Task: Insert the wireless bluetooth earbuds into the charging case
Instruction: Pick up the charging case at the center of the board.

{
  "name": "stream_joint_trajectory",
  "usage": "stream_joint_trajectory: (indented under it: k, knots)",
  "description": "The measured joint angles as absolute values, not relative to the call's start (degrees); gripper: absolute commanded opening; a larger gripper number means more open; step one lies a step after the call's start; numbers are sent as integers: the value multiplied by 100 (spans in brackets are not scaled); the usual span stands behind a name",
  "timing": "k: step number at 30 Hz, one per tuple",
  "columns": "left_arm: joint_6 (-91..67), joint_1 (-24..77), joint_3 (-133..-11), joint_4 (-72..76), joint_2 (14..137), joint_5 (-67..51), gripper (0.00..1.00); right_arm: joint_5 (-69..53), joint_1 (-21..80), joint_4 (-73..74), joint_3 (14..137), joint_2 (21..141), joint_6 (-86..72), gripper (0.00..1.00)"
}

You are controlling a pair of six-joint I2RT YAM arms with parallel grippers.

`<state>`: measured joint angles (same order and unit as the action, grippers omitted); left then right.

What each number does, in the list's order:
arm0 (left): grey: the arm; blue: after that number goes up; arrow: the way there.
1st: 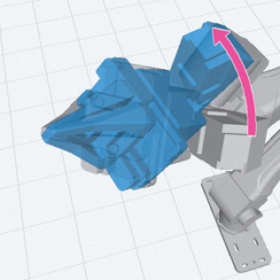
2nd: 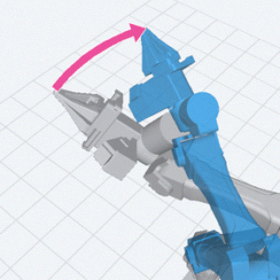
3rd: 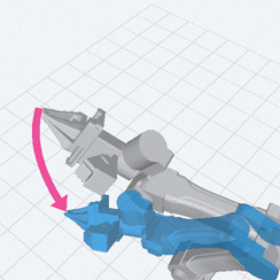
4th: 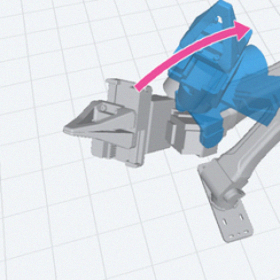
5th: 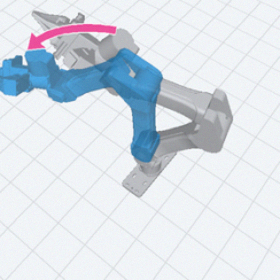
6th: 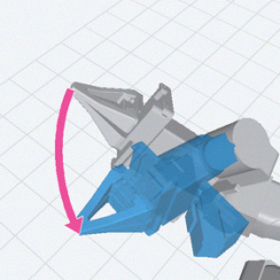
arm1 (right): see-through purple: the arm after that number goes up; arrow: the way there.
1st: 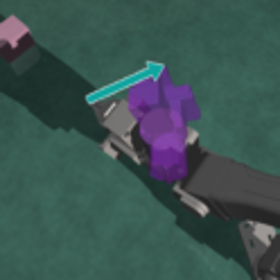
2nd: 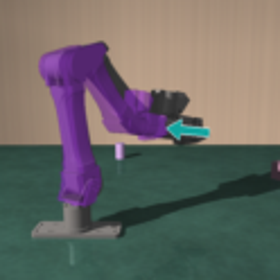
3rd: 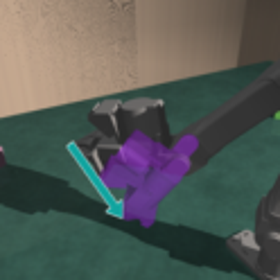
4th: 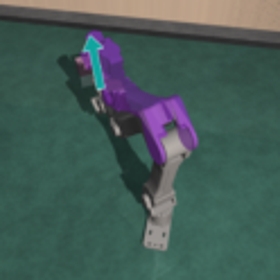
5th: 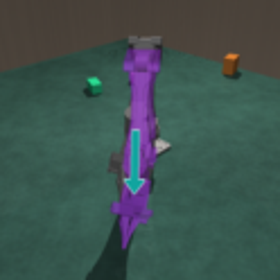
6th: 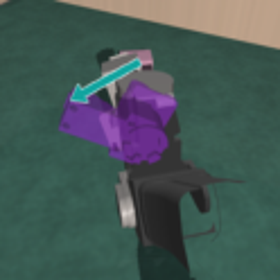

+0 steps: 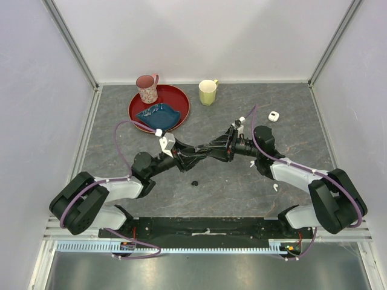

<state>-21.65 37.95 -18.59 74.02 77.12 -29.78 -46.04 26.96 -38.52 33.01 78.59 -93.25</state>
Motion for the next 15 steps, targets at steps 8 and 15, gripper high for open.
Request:
stream_joint_trajectory:
  k: [8, 15]
  knots:
    - [-2097, 3946, -1914, 7391, 7752, -2692, 28, -4624, 2720, -3863, 3301, 7832, -9360, 8]
    - [-2043, 4021, -1935, 7415, 7806, -2499, 29, -4598, 2707, -3861, 3301, 7832, -9369, 8]
